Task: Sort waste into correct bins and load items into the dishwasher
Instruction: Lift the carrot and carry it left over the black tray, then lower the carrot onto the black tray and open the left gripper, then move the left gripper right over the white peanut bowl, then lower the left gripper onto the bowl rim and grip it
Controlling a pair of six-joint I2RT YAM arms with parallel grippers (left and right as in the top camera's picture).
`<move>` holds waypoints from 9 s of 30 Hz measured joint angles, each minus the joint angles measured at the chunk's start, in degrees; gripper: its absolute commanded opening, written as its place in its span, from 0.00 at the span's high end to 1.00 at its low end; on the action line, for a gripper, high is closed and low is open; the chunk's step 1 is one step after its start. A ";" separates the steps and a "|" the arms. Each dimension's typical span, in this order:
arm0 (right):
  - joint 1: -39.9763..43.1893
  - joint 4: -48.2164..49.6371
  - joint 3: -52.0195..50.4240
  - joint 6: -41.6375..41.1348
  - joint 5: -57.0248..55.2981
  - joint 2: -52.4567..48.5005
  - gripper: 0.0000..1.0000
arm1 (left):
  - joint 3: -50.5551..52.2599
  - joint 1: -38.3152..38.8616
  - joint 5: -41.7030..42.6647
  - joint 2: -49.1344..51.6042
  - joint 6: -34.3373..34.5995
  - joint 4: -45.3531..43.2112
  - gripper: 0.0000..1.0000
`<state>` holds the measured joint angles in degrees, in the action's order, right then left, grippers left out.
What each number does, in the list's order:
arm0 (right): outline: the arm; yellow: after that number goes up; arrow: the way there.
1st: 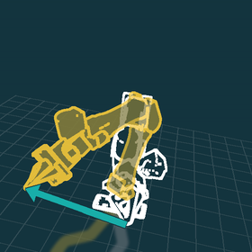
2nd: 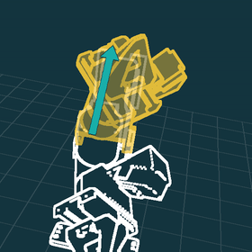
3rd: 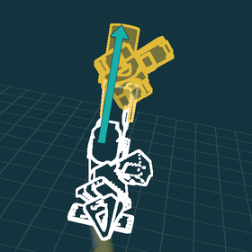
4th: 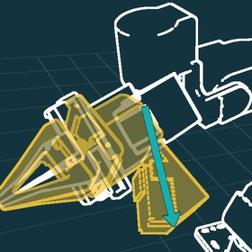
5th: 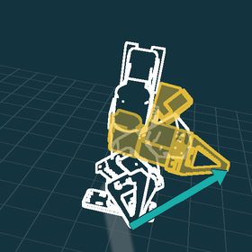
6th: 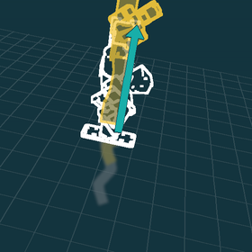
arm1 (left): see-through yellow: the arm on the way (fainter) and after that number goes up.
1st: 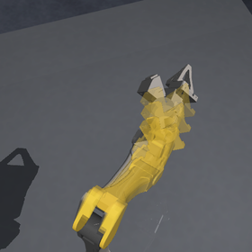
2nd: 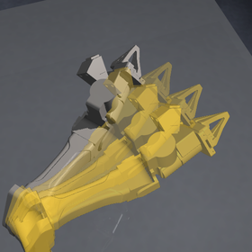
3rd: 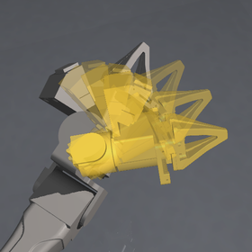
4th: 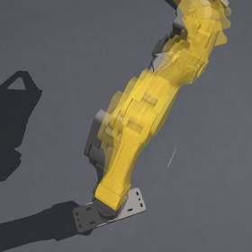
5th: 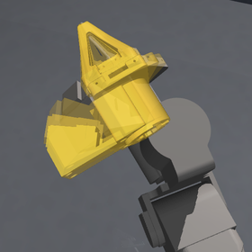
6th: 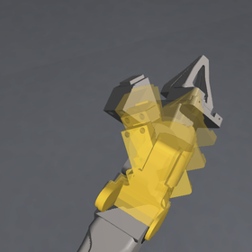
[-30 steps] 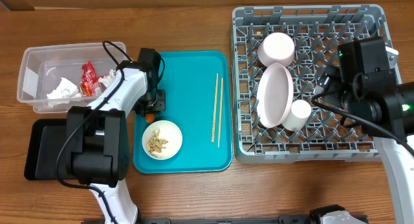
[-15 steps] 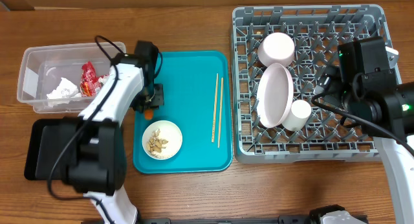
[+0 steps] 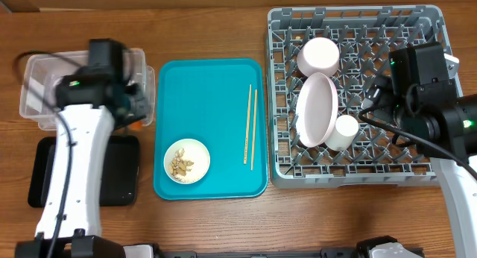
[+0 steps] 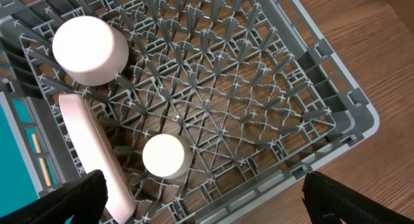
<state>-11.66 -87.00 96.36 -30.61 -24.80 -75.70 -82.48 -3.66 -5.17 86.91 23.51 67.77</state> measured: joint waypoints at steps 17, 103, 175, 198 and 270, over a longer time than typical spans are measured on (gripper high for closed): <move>0.00 0.04 0.00 0.00 0.00 0.00 0.00 | 10.05 -24.55 3.17 -0.33 9.29 -5.40 0.96; 0.00 0.04 0.00 0.00 0.00 0.00 0.00 | 17.94 -35.98 27.96 -2.78 8.50 -17.88 0.58; 0.00 0.04 0.00 0.00 -0.02 0.00 0.00 | 17.07 27.69 6.82 5.70 12.59 -14.60 0.64; 0.00 0.02 0.00 0.00 0.00 -0.02 0.00 | 17.07 28.39 6.64 14.53 12.59 -13.97 0.70; 0.00 0.04 0.00 0.02 0.00 0.00 0.00 | 14.93 19.63 13.20 7.23 4.87 -6.12 0.96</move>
<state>-11.66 -86.96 96.36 -30.59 -24.80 -75.70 -67.55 15.97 8.03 94.15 28.38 61.65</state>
